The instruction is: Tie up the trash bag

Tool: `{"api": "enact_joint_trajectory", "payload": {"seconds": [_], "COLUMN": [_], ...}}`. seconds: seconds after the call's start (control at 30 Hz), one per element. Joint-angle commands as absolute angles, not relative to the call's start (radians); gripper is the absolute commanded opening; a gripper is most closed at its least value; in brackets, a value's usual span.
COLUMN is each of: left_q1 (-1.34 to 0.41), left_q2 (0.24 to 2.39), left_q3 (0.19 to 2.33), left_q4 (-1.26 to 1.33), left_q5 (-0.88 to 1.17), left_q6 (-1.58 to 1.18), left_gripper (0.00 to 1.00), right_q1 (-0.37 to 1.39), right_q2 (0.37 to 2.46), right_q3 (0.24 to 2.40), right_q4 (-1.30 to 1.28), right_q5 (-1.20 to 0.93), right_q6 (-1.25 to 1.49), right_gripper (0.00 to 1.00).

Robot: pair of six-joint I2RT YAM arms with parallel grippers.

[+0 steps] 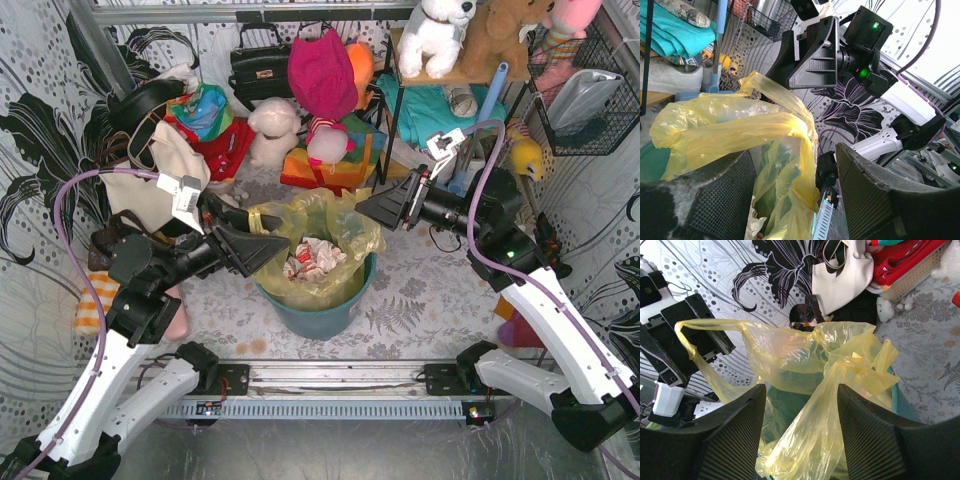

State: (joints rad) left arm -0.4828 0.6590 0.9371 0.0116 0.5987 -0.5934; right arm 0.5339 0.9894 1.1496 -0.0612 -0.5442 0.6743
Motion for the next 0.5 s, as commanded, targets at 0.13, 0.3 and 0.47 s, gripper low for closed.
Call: {"api": "enact_joint_trajectory", "payload": {"seconds": [0.13, 0.3, 0.47], "left_q1": [-0.482, -0.482, -0.482], "left_q2": [0.664, 0.667, 0.668], "left_q3": [0.965, 0.960, 0.947], "left_q4": [0.034, 0.044, 0.064], "left_q5": [0.599, 0.594, 0.591], "left_q6": [-0.580, -0.589, -0.601], "left_gripper": [0.71, 0.71, 0.71], "right_q1": [0.536, 0.536, 0.536], "right_q2": [0.971, 0.950, 0.923], "right_q3": [1.216, 1.246, 1.259], "right_q4": [-0.199, -0.239, -0.305], "right_q5": [-0.457, -0.421, -0.368], "right_q6": [0.596, 0.584, 0.576], "right_gripper": [0.61, 0.62, 0.62]}}
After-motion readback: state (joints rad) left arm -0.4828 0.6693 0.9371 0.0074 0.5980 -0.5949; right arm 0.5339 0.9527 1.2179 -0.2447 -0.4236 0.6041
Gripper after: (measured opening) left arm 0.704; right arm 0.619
